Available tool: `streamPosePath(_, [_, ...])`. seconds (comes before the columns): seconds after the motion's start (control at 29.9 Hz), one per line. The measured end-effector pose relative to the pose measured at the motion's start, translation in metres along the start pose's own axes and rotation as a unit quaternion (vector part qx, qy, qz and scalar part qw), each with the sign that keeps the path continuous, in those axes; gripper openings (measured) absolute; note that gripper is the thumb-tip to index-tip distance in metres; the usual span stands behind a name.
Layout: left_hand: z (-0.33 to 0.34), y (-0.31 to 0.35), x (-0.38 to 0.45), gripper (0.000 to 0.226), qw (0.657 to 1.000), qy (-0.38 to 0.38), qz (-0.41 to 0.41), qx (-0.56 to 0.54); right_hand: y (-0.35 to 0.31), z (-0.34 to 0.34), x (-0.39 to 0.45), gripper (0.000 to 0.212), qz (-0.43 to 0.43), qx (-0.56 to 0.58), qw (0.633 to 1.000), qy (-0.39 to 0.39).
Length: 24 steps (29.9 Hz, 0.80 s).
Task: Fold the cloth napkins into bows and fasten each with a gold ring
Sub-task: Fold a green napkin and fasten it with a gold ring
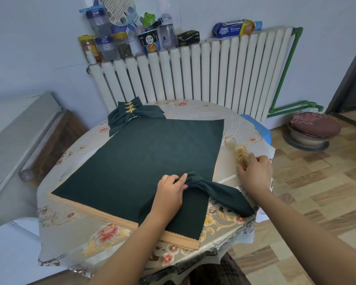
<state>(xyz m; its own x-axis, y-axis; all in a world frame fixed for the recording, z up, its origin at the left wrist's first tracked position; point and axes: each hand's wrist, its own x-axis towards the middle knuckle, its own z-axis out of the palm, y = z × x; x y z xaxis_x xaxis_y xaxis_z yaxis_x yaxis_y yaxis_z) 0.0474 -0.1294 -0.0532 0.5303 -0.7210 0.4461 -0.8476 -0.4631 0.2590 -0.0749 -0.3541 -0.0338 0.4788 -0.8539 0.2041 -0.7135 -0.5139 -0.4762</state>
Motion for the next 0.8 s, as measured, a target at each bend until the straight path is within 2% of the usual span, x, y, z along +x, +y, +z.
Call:
streamPosePath(0.13, [-0.001,0.001,0.001,0.033,1.0,-0.01,0.0,0.004,0.002,-0.008,-0.007,0.047,0.001,0.033,0.999,-0.011])
streamPosePath(0.33, [-0.007,-0.002,-0.001,0.034,1.0,-0.004,-0.001,-0.018,0.003,-0.027,-0.028,0.05,-0.038,0.19,0.981,-0.009])
streamPosePath(0.57, [-0.027,-0.022,-0.006,0.031,0.999,0.021,-0.023,-0.024,-0.006,-0.05,-0.058,0.047,-0.044,0.291,0.948,-0.119])
streamPosePath(0.8, [-0.049,-0.042,-0.013,0.032,0.995,0.024,-0.095,-0.021,-0.017,-0.046,-0.078,0.043,-0.04,0.315,0.935,-0.158])
